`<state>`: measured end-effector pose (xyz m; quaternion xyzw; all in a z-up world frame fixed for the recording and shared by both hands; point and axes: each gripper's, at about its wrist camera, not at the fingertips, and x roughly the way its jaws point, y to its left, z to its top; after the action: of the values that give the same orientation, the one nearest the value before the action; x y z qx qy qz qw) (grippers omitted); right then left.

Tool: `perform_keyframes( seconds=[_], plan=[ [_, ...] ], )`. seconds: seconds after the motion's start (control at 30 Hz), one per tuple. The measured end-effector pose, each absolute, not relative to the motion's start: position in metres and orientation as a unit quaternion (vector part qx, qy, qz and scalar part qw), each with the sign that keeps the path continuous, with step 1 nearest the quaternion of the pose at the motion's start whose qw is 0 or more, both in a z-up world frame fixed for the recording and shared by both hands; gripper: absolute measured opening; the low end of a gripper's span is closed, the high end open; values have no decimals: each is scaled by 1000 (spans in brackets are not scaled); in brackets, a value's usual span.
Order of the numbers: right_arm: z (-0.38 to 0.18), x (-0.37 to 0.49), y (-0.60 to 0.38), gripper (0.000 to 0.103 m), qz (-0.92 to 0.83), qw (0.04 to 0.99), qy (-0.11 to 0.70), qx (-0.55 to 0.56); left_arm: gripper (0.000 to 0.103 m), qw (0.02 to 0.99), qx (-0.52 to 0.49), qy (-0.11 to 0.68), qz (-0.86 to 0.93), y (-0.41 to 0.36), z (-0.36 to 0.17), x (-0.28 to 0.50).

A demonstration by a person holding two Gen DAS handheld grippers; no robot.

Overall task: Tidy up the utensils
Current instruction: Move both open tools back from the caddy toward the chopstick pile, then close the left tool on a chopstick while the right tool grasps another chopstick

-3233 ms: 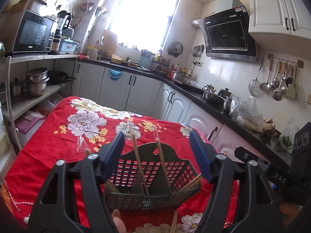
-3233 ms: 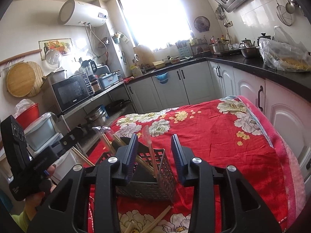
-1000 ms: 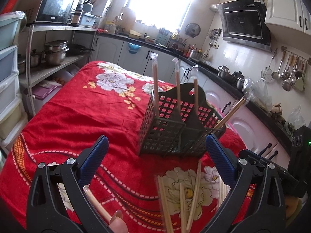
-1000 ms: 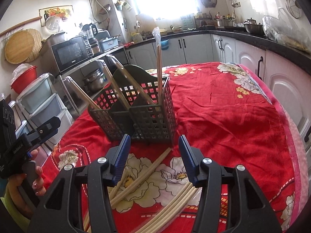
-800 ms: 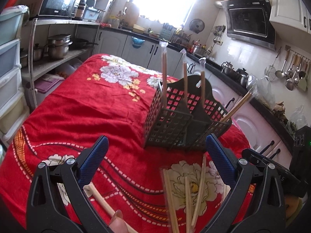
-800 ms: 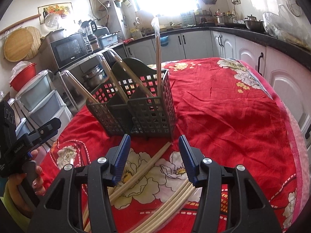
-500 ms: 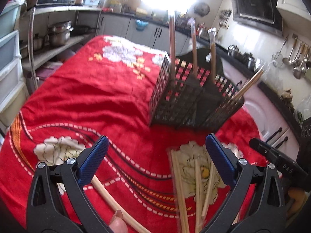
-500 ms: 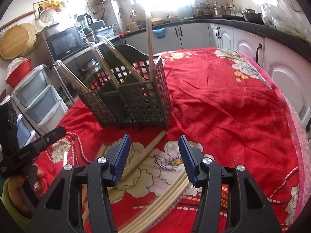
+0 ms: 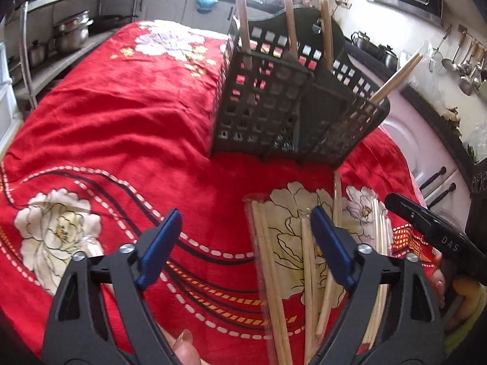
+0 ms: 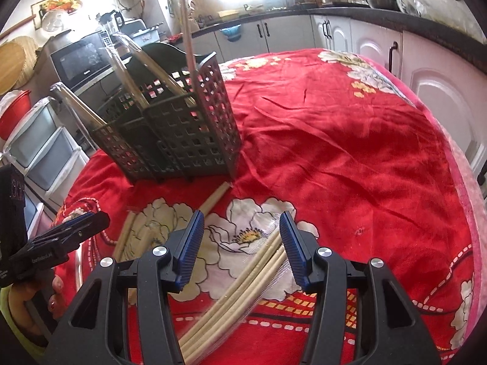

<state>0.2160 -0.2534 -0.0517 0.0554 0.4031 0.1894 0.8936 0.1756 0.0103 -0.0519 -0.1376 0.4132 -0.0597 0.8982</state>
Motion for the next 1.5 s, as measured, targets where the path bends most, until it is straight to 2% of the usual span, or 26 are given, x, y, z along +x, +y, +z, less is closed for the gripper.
perform_keyframes(
  seconds=[0.13,0.2,0.43,0.63,0.8,0.93,1.03,1.2,1.27,1.5],
  plan=[
    [-55,220,-256,50,186,892,408,57,67,891,-139,428,-67,7,-58,179],
    [-57,223,-258,50,182,891,412,60,60,887,-139,435,-69,5,-61,182],
    [-67,234,-260,50,170,884,430,66,56,880,-138,449,-76,0,-66,190],
    [-80,244,-265,50,158,873,455,78,41,880,-123,454,-71,-5,-68,199],
    [-82,249,-265,50,157,871,457,86,23,877,-132,457,-70,0,-71,209],
    [-82,252,-263,49,156,870,459,84,15,875,-139,459,-66,5,-72,213],
    [-83,255,-263,38,148,872,459,87,14,875,-143,458,-67,6,-73,214],
    [-85,262,-271,14,135,873,458,100,11,873,-154,458,-67,9,-72,216],
    [-86,263,-275,12,142,869,457,125,5,872,-162,456,-67,12,-71,217],
    [-72,256,-274,10,168,874,430,148,5,882,-182,426,-88,15,-51,213]
  ],
)
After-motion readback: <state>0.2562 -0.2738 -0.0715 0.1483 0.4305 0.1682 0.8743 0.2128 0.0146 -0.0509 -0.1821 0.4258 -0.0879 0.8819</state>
